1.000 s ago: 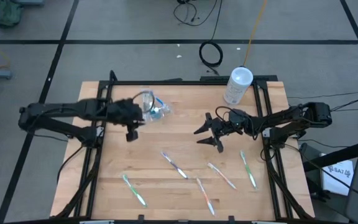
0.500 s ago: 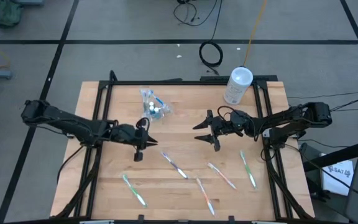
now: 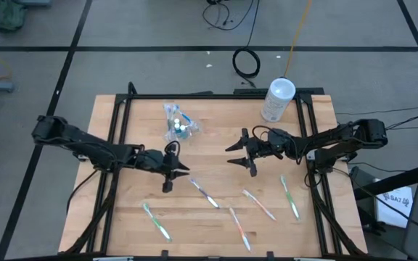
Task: Pick & Place toothbrushing station
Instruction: Put the violet toothbrush into the transparent organizer
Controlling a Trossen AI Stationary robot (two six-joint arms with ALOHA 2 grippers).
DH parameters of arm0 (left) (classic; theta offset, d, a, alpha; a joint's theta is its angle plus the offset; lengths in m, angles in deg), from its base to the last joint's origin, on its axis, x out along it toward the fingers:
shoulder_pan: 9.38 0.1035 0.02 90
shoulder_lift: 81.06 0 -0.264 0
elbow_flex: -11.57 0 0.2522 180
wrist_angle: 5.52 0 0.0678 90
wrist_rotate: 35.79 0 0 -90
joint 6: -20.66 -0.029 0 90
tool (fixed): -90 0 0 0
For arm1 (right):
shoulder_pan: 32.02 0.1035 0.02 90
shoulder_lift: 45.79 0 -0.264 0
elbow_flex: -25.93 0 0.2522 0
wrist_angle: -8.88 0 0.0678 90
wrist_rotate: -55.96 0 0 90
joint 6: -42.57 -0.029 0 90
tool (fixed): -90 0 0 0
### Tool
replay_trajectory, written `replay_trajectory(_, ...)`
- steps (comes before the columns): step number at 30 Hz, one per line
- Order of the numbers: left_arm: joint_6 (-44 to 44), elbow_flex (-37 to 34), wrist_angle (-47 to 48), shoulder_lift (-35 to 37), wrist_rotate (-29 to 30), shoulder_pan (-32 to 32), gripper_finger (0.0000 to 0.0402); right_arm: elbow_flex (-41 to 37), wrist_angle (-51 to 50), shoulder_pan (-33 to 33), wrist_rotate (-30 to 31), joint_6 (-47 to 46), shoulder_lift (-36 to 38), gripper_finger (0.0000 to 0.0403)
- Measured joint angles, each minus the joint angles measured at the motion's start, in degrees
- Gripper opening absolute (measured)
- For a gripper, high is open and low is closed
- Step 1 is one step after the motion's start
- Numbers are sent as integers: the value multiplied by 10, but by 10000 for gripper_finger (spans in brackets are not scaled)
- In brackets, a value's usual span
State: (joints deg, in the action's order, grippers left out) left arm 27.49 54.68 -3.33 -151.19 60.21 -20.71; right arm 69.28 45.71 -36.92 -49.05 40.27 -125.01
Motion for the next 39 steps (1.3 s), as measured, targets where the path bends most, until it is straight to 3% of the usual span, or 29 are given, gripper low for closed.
replay_trajectory(12, -36, 0, -83, -58, 0, 0, 175, 0, 3, 0, 0, 0, 0, 201)
replay_trajectory(25, -96, 1, -111, -57, -4, 3, 184, 0, -7, -20, 1, 61, 0, 201)
replay_trajectory(33, -110, 1, -124, -80, -83, 20, 184, 0, -51, -52, 3, 32, 0, 201)
replay_trajectory(39, -132, 1, -184, -148, -153, 44, 184, 0, -66, -60, 3, 32, 0, 201)
